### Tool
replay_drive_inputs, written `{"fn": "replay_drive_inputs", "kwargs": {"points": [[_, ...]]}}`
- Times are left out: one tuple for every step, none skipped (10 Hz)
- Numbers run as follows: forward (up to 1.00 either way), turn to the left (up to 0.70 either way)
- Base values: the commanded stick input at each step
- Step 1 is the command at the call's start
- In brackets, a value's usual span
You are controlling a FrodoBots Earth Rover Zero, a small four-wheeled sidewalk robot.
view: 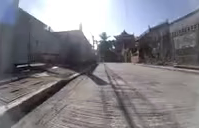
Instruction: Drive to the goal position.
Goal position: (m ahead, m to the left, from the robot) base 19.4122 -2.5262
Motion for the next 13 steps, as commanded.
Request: {"fn": "replay_drive_inputs", "kwargs": {"points": [[0.85,-0.03],[0.85,-0.03],[0.85,-0.03],[0.85,-0.03],[0.85,-0.03],[0.85,-0.03],[0.85,-0.03],[0.85,-0.03],[0.85,-0.03],[0.85,-0.03],[0.85,-0.03],[0.85,-0.03],[0.85,-0.03]]}}
